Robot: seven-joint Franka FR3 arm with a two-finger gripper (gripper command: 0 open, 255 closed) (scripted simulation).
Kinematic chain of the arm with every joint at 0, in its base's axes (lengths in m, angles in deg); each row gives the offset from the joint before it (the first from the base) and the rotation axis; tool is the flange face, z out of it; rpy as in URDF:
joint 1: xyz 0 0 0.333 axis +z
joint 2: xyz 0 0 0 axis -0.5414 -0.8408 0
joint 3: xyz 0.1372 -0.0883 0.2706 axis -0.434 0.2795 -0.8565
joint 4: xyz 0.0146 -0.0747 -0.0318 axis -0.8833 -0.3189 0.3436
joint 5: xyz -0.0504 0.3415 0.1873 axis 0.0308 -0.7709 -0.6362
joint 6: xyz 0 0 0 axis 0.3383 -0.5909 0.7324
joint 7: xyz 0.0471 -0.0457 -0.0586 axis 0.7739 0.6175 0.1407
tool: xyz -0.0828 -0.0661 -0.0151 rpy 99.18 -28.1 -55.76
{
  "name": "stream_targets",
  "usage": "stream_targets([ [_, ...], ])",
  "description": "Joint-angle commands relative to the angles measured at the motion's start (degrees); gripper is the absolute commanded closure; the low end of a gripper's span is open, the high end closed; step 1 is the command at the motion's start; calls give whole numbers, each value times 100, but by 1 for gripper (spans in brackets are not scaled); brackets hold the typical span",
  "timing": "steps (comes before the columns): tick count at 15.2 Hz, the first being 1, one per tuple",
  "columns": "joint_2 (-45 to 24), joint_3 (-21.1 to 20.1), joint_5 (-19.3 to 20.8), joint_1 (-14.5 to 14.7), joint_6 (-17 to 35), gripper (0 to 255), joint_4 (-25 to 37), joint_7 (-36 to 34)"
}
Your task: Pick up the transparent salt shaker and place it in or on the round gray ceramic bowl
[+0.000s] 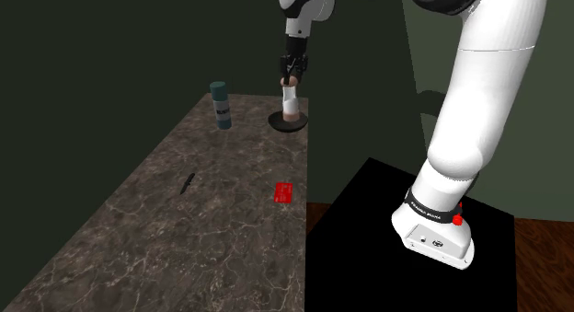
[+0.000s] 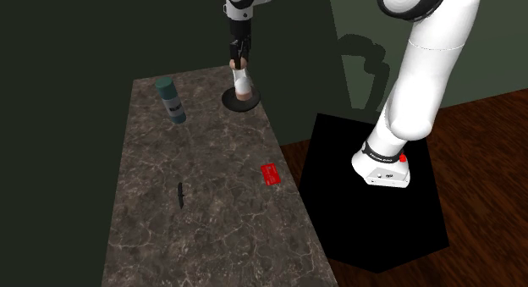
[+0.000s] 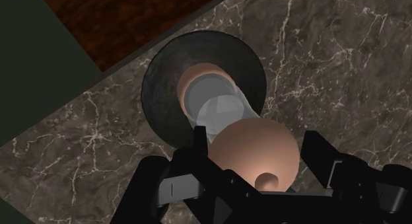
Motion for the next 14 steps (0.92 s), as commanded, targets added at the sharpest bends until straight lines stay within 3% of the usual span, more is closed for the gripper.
stream_targets([
  [1, -17, 0, -6, -2, 46, 255, -23, 10],
  [6, -18, 0, -6, -2, 46, 255, -23, 10],
  [7, -18, 0, -6, -2, 46, 0, -23, 10],
  [12, -17, 0, -6, -2, 45, 0, -23, 10],
  [14, 27, 22, 20, -30, -323, 0, 301, -10],
])
